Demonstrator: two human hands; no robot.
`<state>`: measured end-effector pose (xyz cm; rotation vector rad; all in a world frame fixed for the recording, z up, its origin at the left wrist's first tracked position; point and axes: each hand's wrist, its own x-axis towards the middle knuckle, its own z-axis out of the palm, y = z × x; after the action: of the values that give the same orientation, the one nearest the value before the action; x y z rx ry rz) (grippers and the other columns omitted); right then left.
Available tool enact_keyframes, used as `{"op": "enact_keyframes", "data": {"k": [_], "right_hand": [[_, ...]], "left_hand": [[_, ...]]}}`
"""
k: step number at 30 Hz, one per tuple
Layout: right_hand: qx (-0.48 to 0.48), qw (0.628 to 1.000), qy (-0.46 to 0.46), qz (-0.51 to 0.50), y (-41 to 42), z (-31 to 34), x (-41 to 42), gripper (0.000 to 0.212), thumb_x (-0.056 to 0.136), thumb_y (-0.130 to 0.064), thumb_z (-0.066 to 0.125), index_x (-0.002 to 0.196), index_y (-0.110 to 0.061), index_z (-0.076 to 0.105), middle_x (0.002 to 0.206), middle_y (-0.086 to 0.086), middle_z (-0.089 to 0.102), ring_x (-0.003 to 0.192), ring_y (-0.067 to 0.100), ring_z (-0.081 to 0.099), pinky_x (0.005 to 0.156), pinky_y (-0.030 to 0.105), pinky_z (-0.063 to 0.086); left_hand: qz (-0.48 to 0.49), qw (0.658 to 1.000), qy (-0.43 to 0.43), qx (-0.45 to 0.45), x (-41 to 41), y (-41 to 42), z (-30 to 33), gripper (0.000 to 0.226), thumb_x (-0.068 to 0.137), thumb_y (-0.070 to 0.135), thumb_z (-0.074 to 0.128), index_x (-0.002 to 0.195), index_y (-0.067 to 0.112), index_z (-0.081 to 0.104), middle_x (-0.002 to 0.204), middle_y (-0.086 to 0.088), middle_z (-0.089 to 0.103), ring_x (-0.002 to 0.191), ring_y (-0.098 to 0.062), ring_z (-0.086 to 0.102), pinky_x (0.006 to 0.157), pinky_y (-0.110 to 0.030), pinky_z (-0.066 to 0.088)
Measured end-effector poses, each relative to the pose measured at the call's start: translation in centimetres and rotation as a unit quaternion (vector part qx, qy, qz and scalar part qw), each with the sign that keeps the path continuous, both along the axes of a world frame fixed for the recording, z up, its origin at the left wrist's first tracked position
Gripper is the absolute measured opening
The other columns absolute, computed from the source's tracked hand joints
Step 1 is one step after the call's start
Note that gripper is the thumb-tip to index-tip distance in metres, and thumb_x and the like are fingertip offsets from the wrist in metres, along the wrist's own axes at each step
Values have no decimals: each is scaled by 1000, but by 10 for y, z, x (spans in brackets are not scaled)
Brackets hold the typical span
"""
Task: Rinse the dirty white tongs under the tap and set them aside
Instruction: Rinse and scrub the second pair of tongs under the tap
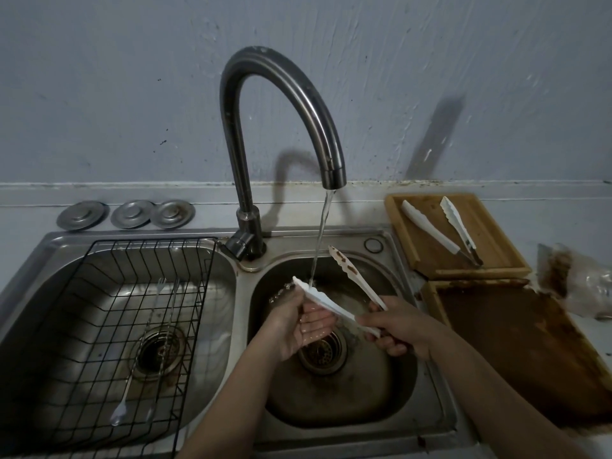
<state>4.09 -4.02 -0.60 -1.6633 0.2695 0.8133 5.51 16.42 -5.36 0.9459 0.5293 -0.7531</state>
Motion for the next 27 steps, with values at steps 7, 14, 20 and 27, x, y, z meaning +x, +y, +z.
{"op": "enact_keyframes", "data": {"k": [7,14,20,27], "right_hand": [[-24,1000,-7,-2,3,2,-3,21,83,-17,65,75,-15,45,52,1,55,35,8,38,31,18,25],[-73,993,-86,20,0,0,-14,33,78,-16,71,91,-18,41,63,7,65,38,11,45,34,21,34],[-242,943,-227,22,9,-8,-13,34,73,-21,77,74,-30,44,69,-5,57,50,-2,57,40,8,39],[-298,926,-231,8,5,-15,-8,26,70,-27,78,73,-31,53,72,-11,60,68,-3,55,53,13,37]], "left_hand": [[-6,996,-63,68,-5,-3,2,35,83,33,62,100,3,65,69,-8,75,69,-18,74,57,-27,57],[175,983,-38,47,10,22,7,22,96,6,42,107,-3,59,84,-18,67,73,-23,68,48,-25,57],[191,979,-75,-1,7,11,12,27,97,8,40,97,0,65,78,-13,75,74,-22,73,63,-29,61],[182,971,-153,34,9,3,7,21,93,16,52,94,4,69,75,-10,73,67,-18,70,55,-24,55]]}}
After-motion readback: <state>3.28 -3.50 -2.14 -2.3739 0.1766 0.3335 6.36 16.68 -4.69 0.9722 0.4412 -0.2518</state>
